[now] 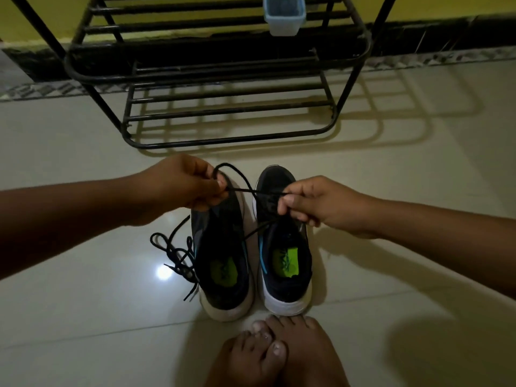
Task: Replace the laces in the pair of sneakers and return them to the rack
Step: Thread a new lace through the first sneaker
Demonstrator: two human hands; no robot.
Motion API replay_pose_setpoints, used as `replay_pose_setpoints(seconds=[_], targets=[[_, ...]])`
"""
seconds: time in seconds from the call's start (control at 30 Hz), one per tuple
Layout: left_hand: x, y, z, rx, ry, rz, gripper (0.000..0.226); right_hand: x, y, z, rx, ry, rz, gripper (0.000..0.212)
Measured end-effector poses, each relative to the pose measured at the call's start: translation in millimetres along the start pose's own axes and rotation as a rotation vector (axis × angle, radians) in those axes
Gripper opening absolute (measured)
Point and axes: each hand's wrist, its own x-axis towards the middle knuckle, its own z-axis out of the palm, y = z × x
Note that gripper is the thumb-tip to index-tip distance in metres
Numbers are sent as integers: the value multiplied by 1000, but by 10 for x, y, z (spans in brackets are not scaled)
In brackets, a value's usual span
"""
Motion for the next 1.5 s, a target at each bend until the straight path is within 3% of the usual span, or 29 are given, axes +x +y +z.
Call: replay_pose_setpoints(seconds=[0.37, 0.47, 0.53, 0.6, 0.7, 0.77, 0.87, 1.1, 1.3, 1.4, 1.5], targets=[[15, -379, 4, 74, 88, -158, 11, 129, 129, -93, -181, 149, 60, 28], [59, -317, 134, 209, 191, -194, 19, 152, 104, -92, -207, 200, 58, 14], [88, -287, 257, 520, 315, -117, 53, 166, 68, -80, -307, 220, 32, 10], [111, -222, 401, 704, 395, 160, 70, 173, 27, -53, -372, 234, -18, 11], [183, -90, 623, 609, 246, 404, 45, 162, -7, -7, -363, 279, -71, 8], [217, -43, 720, 513, 164, 425, 23, 138, -10, 3, -322, 304, -61, 7], [257, -37, 731, 422, 156, 416, 11, 93, 25, -28, -240, 323, -16, 6], [319, -128, 809, 354, 102, 266, 8, 17, 327, 94, -476, 241, 231, 28], [368, -198, 863, 297, 91, 196, 11, -51, 492, 219, -378, 377, 181, 10], [347, -222, 867, 394, -19, 232, 20, -80, 513, 212, -260, 383, 212, 3], [336, -240, 852, 450, -32, 243, 19, -88, 514, 206, -222, 383, 217, 2]])
